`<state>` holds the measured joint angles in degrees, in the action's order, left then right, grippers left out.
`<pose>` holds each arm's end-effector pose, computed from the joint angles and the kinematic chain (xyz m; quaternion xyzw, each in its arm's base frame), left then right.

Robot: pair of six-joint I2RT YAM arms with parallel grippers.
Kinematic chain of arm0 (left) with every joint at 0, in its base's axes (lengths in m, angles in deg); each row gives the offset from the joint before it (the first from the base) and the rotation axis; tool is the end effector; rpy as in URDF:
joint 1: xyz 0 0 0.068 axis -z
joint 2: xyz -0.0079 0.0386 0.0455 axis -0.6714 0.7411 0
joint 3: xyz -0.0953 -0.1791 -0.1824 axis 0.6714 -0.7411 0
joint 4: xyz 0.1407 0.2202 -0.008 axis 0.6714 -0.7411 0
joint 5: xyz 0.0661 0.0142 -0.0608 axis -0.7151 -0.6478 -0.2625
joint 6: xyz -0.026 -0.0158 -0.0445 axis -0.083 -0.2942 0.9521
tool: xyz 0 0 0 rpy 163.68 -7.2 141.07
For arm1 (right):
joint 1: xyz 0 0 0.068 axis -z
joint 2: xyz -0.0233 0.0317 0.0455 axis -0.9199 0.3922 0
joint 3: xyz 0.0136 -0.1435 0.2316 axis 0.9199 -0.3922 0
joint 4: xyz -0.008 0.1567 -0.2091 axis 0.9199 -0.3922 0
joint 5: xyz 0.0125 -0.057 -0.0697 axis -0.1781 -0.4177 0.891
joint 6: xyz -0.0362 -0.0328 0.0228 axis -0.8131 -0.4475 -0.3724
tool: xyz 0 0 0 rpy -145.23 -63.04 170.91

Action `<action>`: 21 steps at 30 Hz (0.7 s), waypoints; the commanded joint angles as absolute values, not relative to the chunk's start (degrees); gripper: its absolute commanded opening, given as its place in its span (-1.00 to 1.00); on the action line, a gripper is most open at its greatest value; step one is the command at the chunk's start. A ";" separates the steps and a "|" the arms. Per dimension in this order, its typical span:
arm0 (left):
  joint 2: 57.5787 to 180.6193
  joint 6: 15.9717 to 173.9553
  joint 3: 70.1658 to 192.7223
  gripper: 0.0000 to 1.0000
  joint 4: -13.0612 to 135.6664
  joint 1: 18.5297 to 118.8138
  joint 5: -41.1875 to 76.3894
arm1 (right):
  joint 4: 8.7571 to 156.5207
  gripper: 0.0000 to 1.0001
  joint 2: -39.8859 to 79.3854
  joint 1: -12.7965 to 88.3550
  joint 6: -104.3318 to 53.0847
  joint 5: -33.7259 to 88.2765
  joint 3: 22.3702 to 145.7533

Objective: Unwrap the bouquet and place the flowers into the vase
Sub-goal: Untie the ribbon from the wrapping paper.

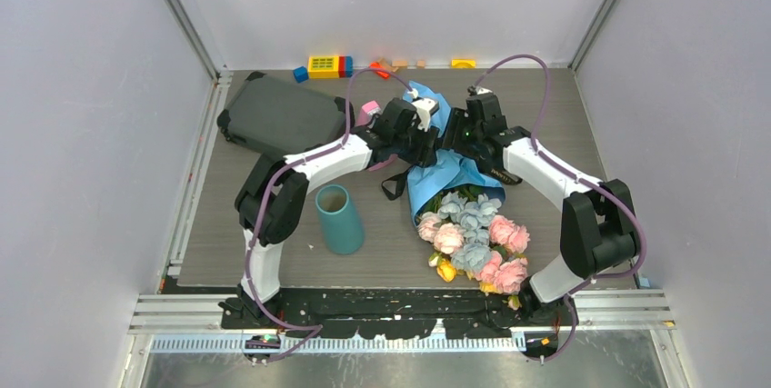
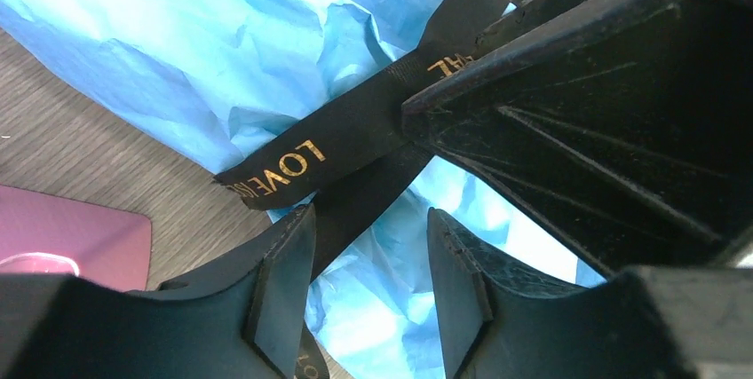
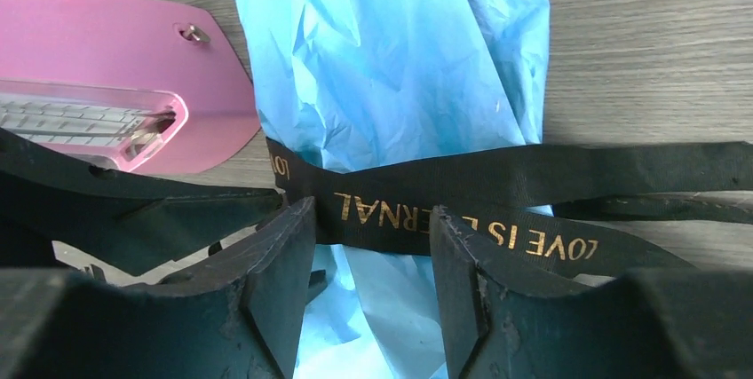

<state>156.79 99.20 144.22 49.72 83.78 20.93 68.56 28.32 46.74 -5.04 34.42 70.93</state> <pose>0.3348 -0.3069 0.2272 0.2427 0.8603 -0.2904 0.3415 0.3241 0.1195 0.2460 0.0558 0.9112 0.1683 0.3719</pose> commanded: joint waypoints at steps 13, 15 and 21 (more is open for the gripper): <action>155.08 98.88 144.15 -0.29 55.41 83.57 18.82 | 67.26 0.00 26.15 46.43 -0.65 40.99 74.23; 155.37 99.09 144.55 -0.28 55.39 83.57 19.03 | 67.24 0.03 26.46 46.43 -0.02 40.30 74.52; 155.64 99.29 144.98 -0.32 55.34 83.57 19.12 | 67.51 0.10 26.60 46.43 1.09 39.55 74.70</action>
<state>157.03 99.44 144.27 52.63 83.78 19.43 66.48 28.29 46.74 -0.52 39.54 72.39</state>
